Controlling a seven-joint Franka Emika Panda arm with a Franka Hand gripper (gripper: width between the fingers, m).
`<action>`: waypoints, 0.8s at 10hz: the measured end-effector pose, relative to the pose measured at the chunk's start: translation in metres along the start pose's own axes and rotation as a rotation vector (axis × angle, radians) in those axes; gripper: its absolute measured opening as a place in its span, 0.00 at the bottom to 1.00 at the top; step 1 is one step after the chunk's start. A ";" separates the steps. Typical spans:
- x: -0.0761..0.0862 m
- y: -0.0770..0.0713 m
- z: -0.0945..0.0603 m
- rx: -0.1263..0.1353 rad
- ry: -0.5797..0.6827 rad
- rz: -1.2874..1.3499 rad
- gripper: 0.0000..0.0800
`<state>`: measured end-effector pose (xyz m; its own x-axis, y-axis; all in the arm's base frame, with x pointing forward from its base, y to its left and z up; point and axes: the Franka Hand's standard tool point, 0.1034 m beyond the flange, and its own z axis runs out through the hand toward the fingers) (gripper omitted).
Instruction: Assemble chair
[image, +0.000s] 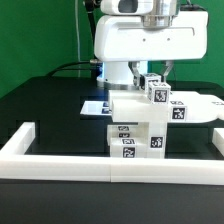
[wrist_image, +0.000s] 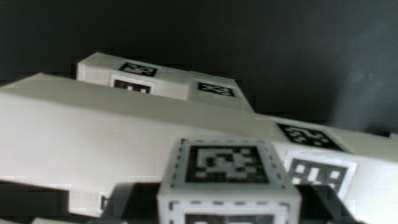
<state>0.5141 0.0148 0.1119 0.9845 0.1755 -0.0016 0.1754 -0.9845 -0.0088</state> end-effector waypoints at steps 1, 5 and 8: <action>0.000 0.000 0.000 0.000 0.000 0.056 0.36; 0.000 -0.001 0.000 0.002 0.000 0.294 0.36; 0.000 -0.003 0.000 0.011 0.000 0.510 0.36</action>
Offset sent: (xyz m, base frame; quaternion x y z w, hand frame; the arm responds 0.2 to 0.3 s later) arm 0.0000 0.0000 0.0000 0.0000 0.0000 0.1938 0.9810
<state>0.5140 0.0177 0.1118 0.9449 -0.3272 -0.0086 -0.3273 -0.9447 -0.0177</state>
